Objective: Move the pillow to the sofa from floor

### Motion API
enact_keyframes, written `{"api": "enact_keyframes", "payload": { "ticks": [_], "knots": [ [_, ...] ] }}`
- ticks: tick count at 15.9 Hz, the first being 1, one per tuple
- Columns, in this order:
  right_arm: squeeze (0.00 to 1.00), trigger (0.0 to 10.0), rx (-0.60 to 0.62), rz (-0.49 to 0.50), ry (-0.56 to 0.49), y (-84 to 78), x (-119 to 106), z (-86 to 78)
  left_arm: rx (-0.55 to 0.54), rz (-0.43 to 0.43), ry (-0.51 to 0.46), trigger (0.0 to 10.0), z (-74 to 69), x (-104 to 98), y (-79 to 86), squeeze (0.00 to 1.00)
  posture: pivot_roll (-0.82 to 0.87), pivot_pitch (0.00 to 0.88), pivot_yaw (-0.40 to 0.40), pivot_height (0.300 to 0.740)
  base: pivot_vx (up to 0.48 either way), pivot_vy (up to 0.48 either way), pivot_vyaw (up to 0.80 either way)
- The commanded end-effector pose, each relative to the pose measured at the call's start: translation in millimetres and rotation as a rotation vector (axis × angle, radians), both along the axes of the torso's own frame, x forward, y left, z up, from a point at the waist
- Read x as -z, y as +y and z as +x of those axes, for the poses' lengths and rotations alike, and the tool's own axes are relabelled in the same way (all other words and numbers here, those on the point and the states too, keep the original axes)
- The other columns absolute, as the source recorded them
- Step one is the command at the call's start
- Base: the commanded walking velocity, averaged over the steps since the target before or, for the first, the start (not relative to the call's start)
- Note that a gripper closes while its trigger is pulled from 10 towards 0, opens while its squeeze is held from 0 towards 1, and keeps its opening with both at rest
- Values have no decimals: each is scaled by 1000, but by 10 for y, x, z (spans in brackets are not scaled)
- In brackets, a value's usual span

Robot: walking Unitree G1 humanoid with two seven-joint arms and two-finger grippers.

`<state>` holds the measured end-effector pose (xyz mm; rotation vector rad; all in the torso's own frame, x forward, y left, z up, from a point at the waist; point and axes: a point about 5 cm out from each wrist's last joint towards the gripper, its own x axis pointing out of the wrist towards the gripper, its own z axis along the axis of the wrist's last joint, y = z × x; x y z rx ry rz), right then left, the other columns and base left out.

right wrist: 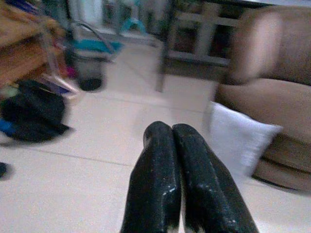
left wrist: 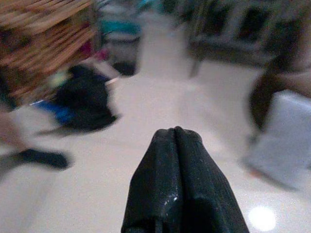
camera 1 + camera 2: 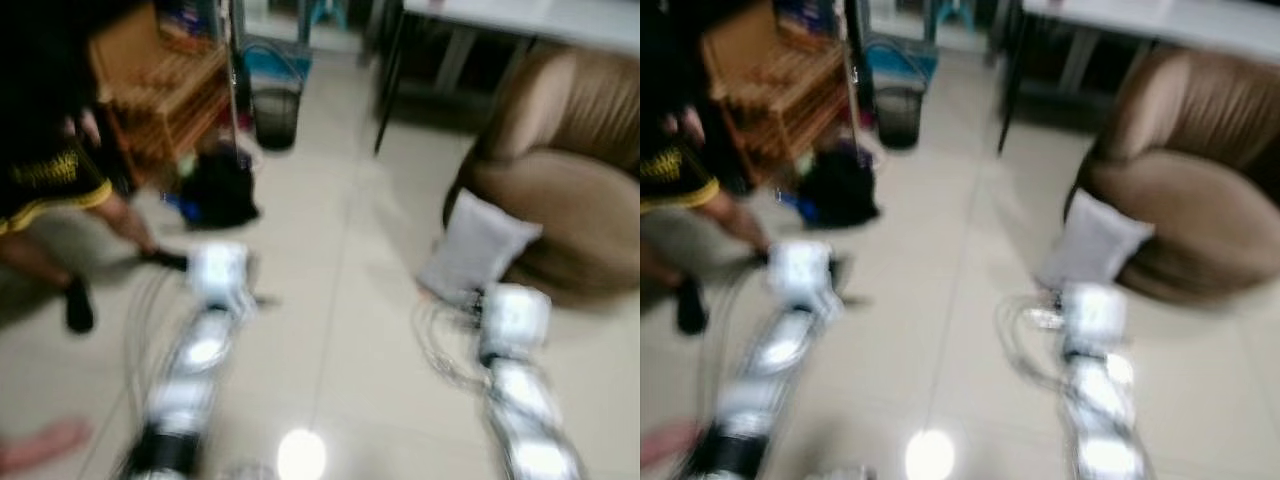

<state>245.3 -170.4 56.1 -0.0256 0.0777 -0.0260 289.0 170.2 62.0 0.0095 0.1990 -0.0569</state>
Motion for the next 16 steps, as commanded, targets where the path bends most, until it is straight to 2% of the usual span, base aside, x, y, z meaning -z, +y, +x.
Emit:
{"api": "enact_keyframes", "payload": {
  "ticks": [1,6,9,10,13,16],
  "knots": [
    [0,10000,32,-28,12,-146,10,-39,47,-22,-23,10000,33,-59,-162,0,-34,59,-58,740,416,240,594],
    [0,10000,13,-27,22,-128,24,-43,49,-18,-21,10000,29,-61,-167,0,-30,61,-62,740,415,240,566],
    [0,10000,20,-36,32,-129,33,-43,58,-17,-17,10000,24,-48,-180,0,-31,59,-64,740,416,80,567],
    [0,10000,28,-43,38,-141,44,-44,60,-11,-15,10000,22,-43,-189,0,-31,57,-62,740,0,0,656],
    [0,10000,67,-55,59,-258,93,-122,38,-27,-16,10000,25,-44,-162,0,-38,57,-61,740,0,0,-154],
    [0,10000,75,-46,68,-257,113,-112,23,1,-11,10000,56,-38,-168,0,-38,59,-62,740,0,0,-800]
  ]
}}
